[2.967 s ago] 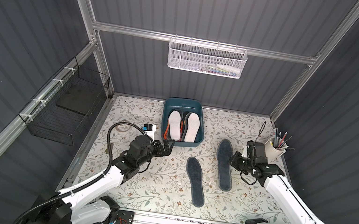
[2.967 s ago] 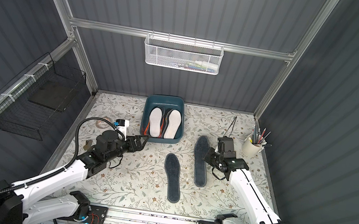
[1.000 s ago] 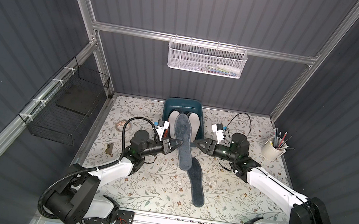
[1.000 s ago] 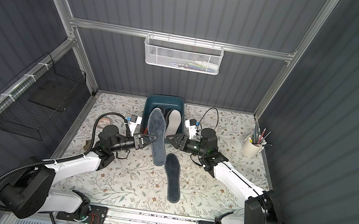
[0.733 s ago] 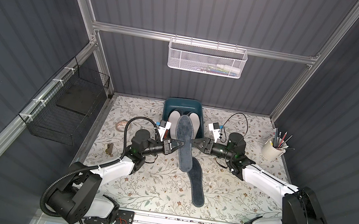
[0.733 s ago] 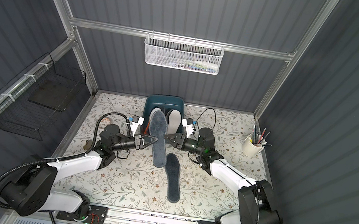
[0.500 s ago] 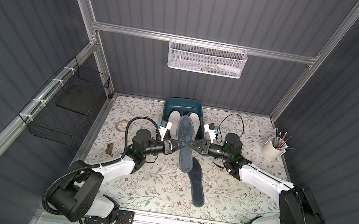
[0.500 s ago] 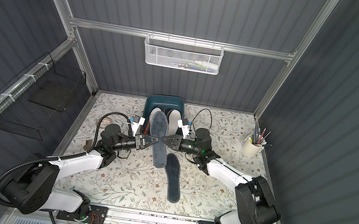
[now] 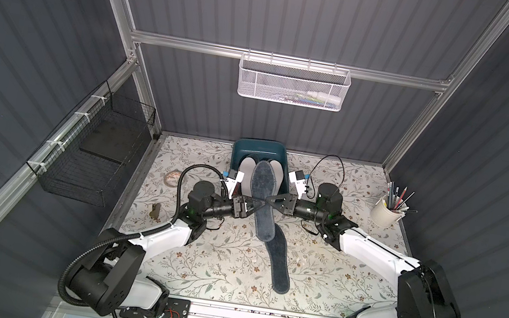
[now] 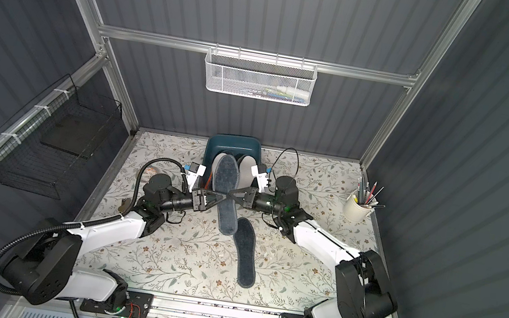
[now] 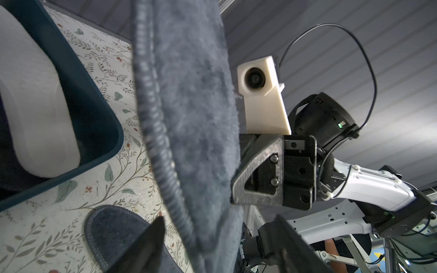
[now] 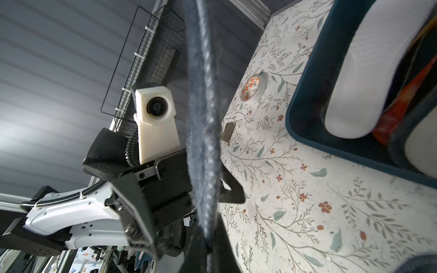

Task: Put the insoles into the storage box
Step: Place the insole in the storage box.

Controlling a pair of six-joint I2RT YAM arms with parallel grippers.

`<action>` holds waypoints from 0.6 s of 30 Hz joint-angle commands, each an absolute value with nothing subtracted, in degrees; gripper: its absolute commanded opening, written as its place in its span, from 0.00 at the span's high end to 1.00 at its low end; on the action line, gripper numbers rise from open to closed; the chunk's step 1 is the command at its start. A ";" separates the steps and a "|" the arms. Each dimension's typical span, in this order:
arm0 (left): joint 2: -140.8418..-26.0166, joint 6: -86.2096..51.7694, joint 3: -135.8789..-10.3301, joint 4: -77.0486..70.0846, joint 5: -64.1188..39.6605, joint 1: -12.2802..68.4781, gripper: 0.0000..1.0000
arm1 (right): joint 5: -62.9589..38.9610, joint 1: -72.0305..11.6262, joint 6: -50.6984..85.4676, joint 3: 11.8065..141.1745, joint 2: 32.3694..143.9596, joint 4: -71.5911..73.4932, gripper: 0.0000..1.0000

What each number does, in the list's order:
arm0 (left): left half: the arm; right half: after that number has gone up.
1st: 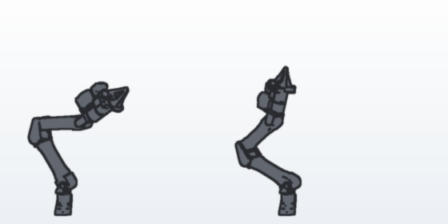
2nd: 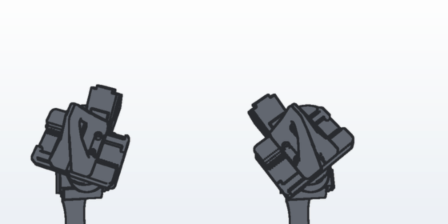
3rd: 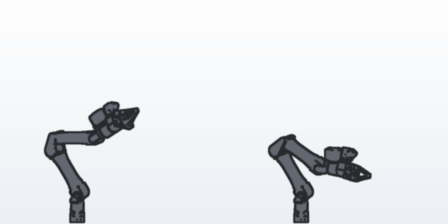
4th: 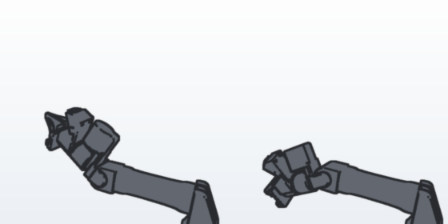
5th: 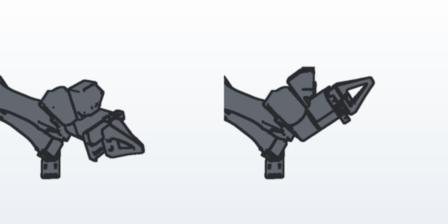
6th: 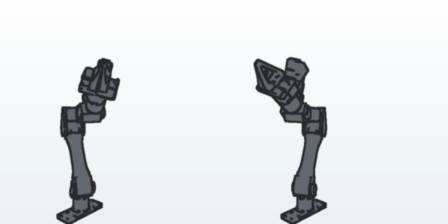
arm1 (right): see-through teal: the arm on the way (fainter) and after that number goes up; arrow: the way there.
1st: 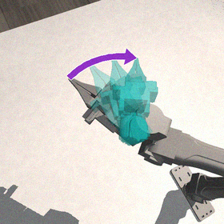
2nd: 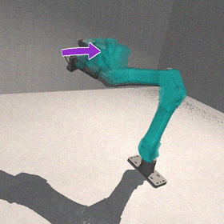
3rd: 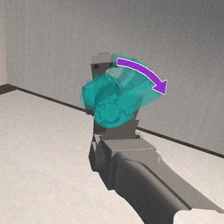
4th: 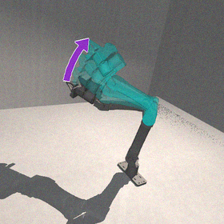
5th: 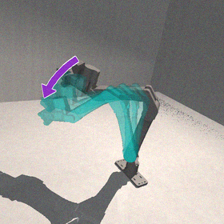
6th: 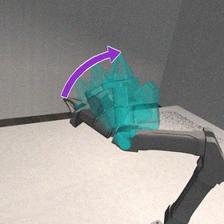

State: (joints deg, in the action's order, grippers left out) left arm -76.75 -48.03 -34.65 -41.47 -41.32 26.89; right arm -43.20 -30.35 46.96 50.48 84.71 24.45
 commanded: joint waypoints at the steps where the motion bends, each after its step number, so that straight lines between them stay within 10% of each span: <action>1: -71.52 -42.96 -36.56 -33.50 -37.24 26.46 0.00 | -40.74 -28.92 42.90 54.89 84.31 18.57 1.00; 12: -49.90 -35.60 -34.07 5.54 2.58 26.46 0.00 | -36.60 -27.33 38.72 78.48 101.72 4.89 1.00; 18: -45.26 -35.28 -33.42 11.82 6.51 26.43 0.00 | -36.11 -27.35 40.72 87.88 110.47 5.67 1.00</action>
State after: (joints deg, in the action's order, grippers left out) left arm -46.89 -37.15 -34.17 5.10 1.32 26.79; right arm -36.86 -27.42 40.14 84.68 108.71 6.31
